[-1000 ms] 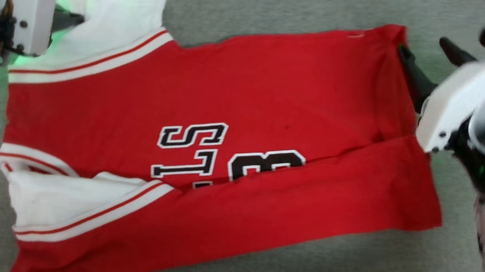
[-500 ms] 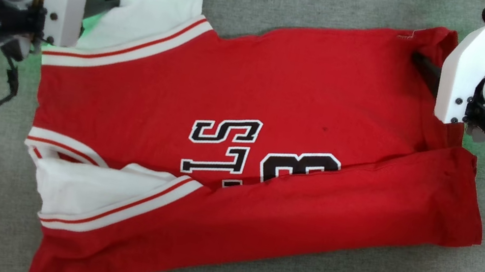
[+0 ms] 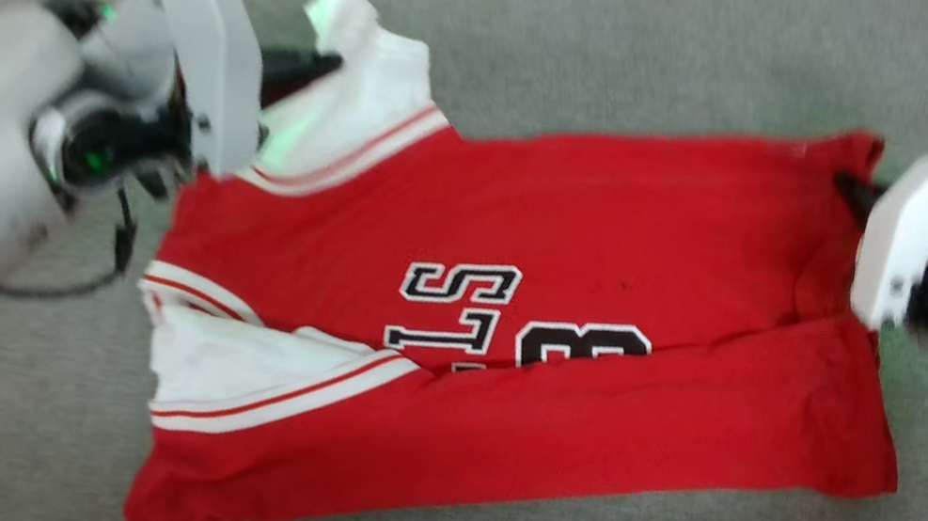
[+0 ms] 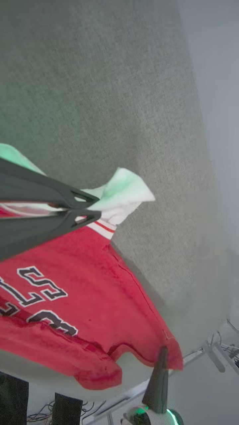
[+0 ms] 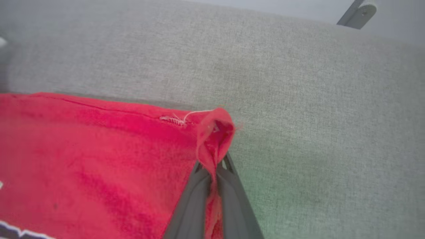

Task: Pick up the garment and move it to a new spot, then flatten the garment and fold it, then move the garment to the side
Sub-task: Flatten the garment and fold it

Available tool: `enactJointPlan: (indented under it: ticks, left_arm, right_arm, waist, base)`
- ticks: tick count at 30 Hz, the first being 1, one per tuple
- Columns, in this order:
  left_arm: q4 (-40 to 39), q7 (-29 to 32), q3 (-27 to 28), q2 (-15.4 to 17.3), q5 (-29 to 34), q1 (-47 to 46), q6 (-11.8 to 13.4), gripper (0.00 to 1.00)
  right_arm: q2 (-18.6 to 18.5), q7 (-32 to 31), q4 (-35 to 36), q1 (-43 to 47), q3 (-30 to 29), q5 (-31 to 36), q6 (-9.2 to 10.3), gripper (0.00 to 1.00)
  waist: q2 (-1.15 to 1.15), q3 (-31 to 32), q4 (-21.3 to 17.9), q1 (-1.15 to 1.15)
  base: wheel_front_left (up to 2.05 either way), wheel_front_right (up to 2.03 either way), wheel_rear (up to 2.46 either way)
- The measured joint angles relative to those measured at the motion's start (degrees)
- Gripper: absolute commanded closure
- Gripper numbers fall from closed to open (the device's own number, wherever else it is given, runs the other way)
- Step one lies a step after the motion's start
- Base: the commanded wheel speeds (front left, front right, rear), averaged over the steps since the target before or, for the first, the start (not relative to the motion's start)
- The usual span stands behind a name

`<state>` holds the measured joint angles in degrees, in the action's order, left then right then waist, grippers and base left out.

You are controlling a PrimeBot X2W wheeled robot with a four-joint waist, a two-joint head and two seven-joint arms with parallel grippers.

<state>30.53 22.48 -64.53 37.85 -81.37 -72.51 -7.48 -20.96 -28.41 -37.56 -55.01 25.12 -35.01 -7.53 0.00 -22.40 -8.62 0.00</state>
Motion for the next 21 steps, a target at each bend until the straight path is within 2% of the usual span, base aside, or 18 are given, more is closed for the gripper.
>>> enactJointPlan:
  ticks: [5, 6, 8, 12, 16, 19, 21]
  left_arm:
    - [-8.86, -6.04, -1.37, 3.60, -1.49, 5.87, 0.00, 1.00]
    - [-13.52, -9.03, -1.96, 5.63, -1.94, 9.06, 0.00, 1.00]
    - [-15.58, -10.81, -2.15, 6.76, -1.98, 10.83, 0.00, 1.00]
    - [-23.47, -18.12, -2.25, 11.69, -4.07, 18.89, 0.00, 1.00]
    - [-29.93, -24.84, -3.37, 15.90, -4.58, 26.65, 0.00, 1.00]
    - [-32.59, -29.28, -4.21, 18.02, -5.12, 32.01, 0.00, 1.00]
    - [-33.28, -31.39, -4.89, 18.29, -5.43, 34.86, 0.00, 1.00]
  right_arm:
    - [-5.70, 1.01, 6.54, 7.25, 4.92, -3.11, 0.00, 1.00]
    - [-7.87, 1.27, 9.58, 10.44, 5.55, -4.61, 0.00, 1.00]
    - [-9.07, 1.66, 11.20, 12.21, 5.71, -5.34, 0.00, 1.00]
    - [-13.61, 2.76, 16.05, 19.89, 4.56, -7.42, 0.00, 1.00]
    - [-16.64, 3.70, 20.67, 27.49, 2.15, -8.56, 0.00, 1.00]
    - [-17.86, 4.56, 23.19, 33.00, -0.73, -8.99, 0.00, 1.00]
    - [-18.02, 5.35, 24.10, 36.30, -3.12, -9.16, 0.00, 1.00]
  waist:
    - [0.00, 4.83, 1.83, 0.00]
    - [0.00, 6.75, 2.60, 0.00]
    - [0.00, 7.67, 2.99, 0.00]
    - [0.00, 10.98, 4.64, 0.00]
    - [0.00, 13.00, 6.68, 0.00]
    - [0.00, 14.04, 7.94, 0.00]
    - [0.00, 14.49, 8.67, 0.00]
  base:
    - [0.00, 0.00, 0.00]
    - [0.00, 0.00, 0.00]
    - [0.00, 0.00, 0.00]
    - [0.00, 0.00, 0.00]
    - [0.00, 0.00, 0.00]
    - [0.00, 0.00, 0.00]
    - [0.00, 0.00, 0.00]
